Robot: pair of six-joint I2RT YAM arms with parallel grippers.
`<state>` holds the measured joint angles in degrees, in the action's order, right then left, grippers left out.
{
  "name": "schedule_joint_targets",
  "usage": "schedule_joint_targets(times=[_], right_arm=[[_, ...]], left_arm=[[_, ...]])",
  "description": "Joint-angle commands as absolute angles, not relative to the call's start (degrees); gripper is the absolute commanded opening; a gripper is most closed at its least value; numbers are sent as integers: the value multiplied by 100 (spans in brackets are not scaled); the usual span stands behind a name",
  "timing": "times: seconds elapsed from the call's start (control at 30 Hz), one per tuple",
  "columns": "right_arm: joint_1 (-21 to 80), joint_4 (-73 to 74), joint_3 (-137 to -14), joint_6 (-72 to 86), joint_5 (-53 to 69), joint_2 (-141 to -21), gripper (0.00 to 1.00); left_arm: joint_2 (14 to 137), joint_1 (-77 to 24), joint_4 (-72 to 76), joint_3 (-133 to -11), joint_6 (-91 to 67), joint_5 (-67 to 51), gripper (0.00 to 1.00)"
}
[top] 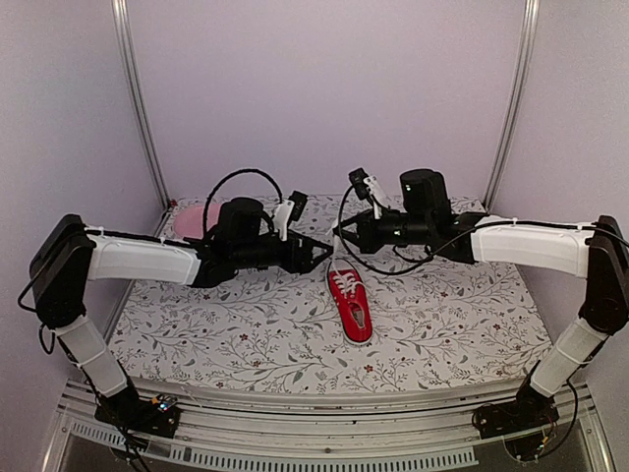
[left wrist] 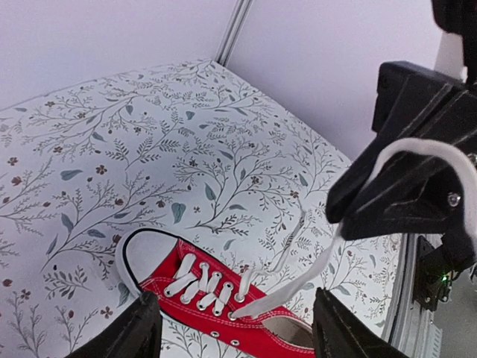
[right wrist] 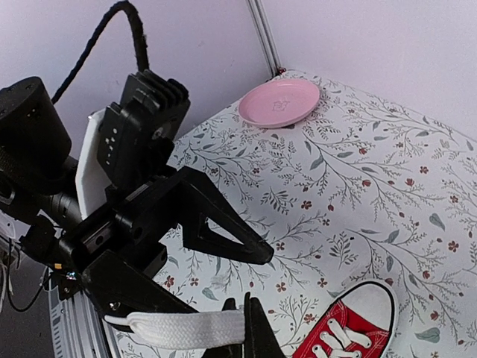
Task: Tie the shoes
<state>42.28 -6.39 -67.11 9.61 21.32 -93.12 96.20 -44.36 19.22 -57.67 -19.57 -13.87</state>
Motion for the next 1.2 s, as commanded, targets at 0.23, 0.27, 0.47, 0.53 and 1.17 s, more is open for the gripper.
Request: schedule_joint_targets(times=[0.23,0.27,0.47,0.53,1.17], right_arm=[[4073,-192,-6645,1755,1747,-9056,2],[4061,-175,-6645,1764,1757,-9053,2],[4053,-140,-6653,1784,1768,-9020,2],[4052,-131,-6656,1796,1760,-9009,2],[4027,237,-7746,2413,1232,-10665,10]], left_arm=[[10461,-4688,3171,-6008,-2129,-2046,61],[10519,-4690,3161,-6035,-2121,-2028,59],[10840,-4697,3087,-6242,-2115,-1987,44],[10907,-4695,3097,-6266,-2134,-1943,38],[10967,-4751,3198,-6023,-3075,-1220,0]])
